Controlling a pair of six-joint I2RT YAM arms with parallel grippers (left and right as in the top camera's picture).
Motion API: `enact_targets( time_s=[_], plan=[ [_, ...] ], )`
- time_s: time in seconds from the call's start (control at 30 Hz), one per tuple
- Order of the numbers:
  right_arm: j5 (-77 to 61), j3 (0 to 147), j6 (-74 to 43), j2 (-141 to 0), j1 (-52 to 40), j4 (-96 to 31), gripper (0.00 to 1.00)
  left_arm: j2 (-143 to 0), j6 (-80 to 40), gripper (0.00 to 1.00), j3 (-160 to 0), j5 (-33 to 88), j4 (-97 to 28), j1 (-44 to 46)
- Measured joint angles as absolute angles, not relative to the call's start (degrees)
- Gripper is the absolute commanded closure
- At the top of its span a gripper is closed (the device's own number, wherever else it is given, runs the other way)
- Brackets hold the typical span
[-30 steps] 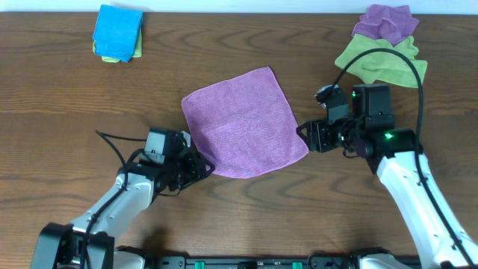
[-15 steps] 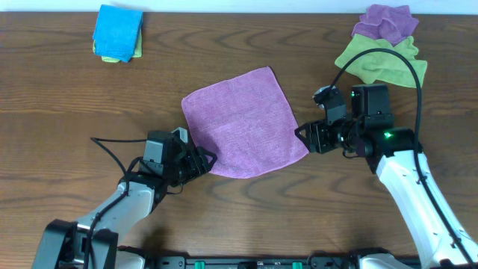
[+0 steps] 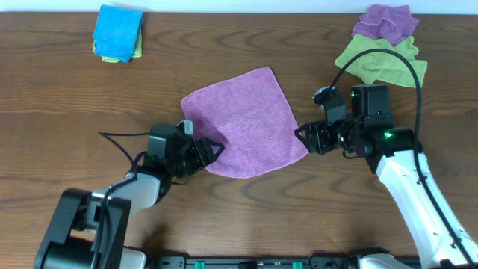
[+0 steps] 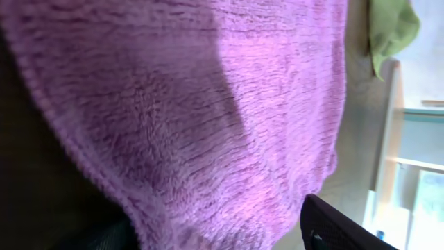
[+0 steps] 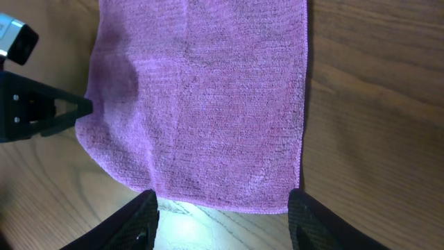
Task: Fold the cloth
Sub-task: 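Grasp the near left corner of the cloth with the left gripper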
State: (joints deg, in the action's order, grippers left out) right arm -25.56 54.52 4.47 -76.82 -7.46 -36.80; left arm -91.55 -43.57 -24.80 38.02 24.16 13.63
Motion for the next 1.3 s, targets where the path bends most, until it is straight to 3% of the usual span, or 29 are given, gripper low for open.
enact_targets(
  time_s=[1.0, 1.23, 1.3],
  plan=[
    [-25.74, 54.52, 4.47, -76.82, -7.46, -36.14, 0.40, -94.70, -43.68, 0.43, -23.97, 58.04, 16.23, 16.62],
    [-25.74, 54.52, 4.86, -76.82, -7.46, -36.14, 0.39, -95.37, -43.44, 0.53, -23.11, 60.25, 15.38, 16.62],
    [-25.74, 54.52, 5.08, -76.82, -7.46, -36.14, 0.39, -95.42, -43.42, 0.60, -23.00, 60.23, 15.35, 16.67]
  ],
)
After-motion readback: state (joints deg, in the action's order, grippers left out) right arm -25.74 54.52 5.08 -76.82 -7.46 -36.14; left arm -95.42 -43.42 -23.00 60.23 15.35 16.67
